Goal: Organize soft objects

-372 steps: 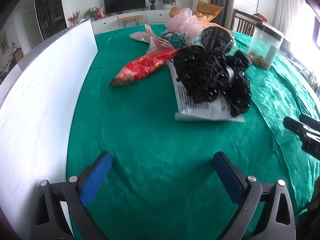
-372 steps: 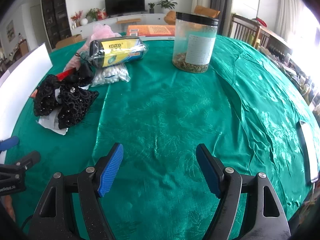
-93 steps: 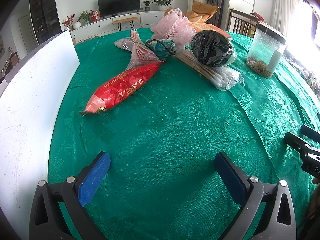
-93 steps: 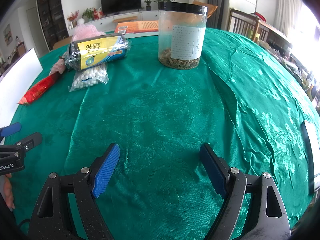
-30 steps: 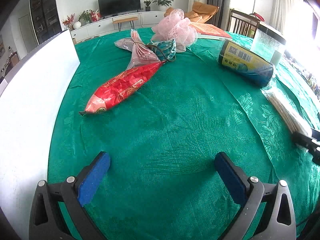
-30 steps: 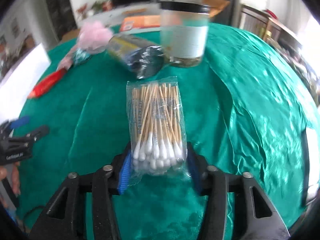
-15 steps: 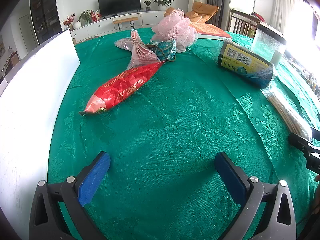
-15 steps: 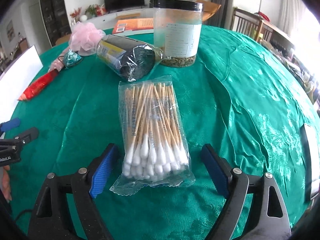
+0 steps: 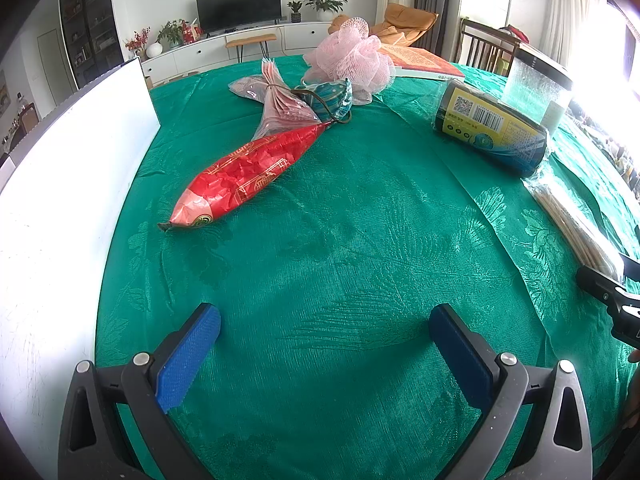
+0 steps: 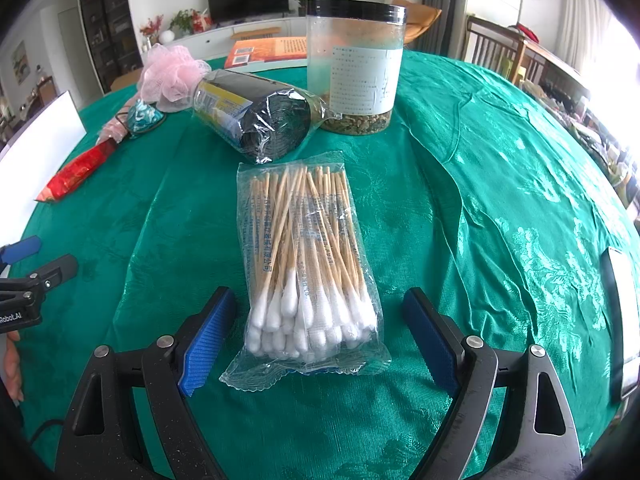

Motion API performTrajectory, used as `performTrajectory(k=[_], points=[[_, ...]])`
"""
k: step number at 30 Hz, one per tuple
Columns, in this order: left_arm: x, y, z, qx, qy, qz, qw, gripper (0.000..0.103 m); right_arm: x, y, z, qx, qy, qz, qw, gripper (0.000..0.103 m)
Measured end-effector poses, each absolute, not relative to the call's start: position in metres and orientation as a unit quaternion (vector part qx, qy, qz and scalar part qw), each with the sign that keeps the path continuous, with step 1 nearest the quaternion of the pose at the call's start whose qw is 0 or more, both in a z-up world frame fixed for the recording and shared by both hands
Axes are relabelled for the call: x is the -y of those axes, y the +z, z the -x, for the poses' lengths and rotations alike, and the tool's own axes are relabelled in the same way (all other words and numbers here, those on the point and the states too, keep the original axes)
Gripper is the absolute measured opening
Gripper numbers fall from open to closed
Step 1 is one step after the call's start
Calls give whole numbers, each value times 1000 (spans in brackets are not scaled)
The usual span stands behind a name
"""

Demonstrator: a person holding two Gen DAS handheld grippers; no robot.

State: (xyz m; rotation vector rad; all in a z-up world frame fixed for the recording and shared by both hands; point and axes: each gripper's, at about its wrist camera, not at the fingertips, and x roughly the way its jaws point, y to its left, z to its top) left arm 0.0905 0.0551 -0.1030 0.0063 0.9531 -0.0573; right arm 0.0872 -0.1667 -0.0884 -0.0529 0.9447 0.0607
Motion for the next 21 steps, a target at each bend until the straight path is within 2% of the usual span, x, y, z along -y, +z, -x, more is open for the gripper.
performTrajectory(k=[21], points=[[-55,-103,-91,-459,-28,-3,888,103,166,-88,-86,-454,29,26,890,87]])
